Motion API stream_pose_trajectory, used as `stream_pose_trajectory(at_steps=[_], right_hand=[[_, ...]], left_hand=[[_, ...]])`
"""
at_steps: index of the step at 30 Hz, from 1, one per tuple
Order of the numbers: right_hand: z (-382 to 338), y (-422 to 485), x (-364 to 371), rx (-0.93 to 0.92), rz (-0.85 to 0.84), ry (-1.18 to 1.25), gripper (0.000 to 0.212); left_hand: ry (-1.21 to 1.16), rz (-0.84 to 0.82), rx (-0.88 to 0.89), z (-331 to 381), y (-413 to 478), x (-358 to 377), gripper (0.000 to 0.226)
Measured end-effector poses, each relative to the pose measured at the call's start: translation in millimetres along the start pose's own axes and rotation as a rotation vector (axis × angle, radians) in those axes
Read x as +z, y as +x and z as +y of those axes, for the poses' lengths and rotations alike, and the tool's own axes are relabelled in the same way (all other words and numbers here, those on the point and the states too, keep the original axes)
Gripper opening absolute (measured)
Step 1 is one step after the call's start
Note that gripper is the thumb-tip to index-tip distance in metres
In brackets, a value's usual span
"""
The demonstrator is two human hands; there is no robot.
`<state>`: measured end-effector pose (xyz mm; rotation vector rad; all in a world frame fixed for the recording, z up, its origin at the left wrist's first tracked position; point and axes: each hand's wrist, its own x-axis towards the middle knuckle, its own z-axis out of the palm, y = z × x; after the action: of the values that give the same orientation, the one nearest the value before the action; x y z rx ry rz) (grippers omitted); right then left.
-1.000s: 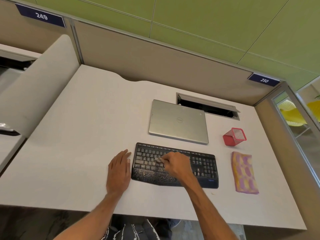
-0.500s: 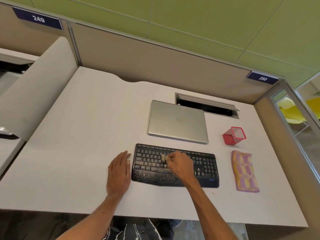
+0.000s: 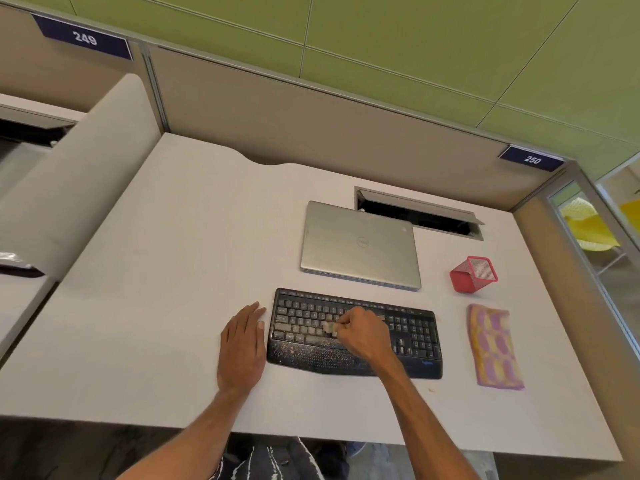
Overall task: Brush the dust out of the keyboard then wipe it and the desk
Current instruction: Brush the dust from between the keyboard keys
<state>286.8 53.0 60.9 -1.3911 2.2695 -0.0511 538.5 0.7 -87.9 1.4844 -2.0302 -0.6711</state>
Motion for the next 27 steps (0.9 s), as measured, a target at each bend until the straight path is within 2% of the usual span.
stream_pose_trajectory(at_steps=[3,8,10,13,18,20,23,27], right_hand=[[3.4,2.2,0.2,0.023,0.085,0.039,0.018],[1.4,1.4,2.9,0.011,-0.028,0.039,0.018],[2.9,2.5,1.8,0.024,0.004,0.082,0.018],[5.7,1.2,1.5,0.029,0.058,0.009,0.020],[0.7,0.7,0.5,-0.009,-0.048,0.036,0.018],[3.2,2.0,-2.5,-0.001,-0.011,0.086,0.019],[7.4,1.1,-4.8,0.015,0.068,0.013,0.020],[6.9,1.0,-1.8,0.000,0.005,-0.067,0.020]], left_hand=[[0.007,-0.003,0.001,-0.5,-1.0,-0.2,0.046],[0.008,0.004,0.005,0.9,-0.7,-1.1,0.044],[0.008,0.005,0.007,0.8,-0.3,-1.4,0.044],[0.007,0.002,0.007,0.9,-0.6,-0.6,0.045],[0.010,-0.001,0.009,0.4,0.1,-1.4,0.045],[0.009,0.003,0.010,1.0,-0.1,-1.8,0.044],[0.004,0.005,0.009,1.4,-0.2,-1.4,0.044],[0.011,0.001,0.012,0.5,0.1,-1.5,0.044]])
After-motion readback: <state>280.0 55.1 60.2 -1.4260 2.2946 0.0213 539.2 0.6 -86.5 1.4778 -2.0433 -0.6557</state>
